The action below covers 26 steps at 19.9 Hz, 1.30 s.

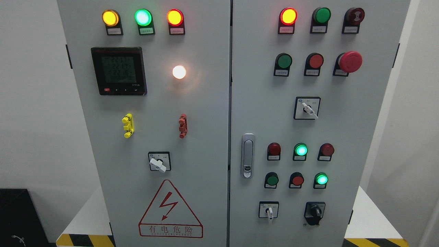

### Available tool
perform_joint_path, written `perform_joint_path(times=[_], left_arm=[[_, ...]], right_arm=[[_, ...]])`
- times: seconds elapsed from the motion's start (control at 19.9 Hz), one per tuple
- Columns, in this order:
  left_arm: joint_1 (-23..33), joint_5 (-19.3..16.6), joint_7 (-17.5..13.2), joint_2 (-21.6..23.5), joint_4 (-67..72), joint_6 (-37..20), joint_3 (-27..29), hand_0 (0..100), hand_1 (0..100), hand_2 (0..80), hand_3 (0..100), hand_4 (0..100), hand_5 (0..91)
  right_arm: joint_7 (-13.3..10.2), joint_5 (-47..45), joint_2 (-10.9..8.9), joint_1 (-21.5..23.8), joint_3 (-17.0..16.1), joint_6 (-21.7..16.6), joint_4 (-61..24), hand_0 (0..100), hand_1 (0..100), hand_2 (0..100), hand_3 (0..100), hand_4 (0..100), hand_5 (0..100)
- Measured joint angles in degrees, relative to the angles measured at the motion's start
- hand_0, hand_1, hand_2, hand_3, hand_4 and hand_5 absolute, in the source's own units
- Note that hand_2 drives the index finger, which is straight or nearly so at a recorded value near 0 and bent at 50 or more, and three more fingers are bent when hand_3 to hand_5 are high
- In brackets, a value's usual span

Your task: Flip black knob to close circuit

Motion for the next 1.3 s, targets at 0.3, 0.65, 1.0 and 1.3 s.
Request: perform_joint_path(times=[0.3, 0.65, 1.0, 1.3], left_arm=[[0.00, 0.00, 0.00, 0.00, 0.00, 0.00, 0.00, 0, 0, 0.0, 0, 0, 0.0], [0.00, 0.00, 0.00, 0.00, 0.00, 0.00, 0.00, 0, 0, 0.0, 0, 0, 0.0], [0.00, 0.00, 0.00, 0.00, 0.00, 0.00, 0.00, 0, 0, 0.0, 0, 0, 0.0], [0.00, 0.00, 0.00, 0.00, 0.00, 0.00, 0.00, 0, 0, 0.0, 0, 0, 0.0]], right_arm=[[-0.70, 1.83, -0.82, -0.84, 0.61, 0.01, -0.03, 10, 15, 0, 0, 0, 0], [-0.81, 2.97, -1.78, -1.53, 1.17, 0.10, -0.09, 10, 15, 0, 0, 0, 0], [-4.12, 5.56, -2.24, -1.82, 2.56, -4.35, -0.20, 5, 20, 0, 5, 0, 0], [-8.38, 9.60, -3.05, -2.78, 4.53, -5.80, -0.62, 3, 22, 2, 16, 10, 0]])
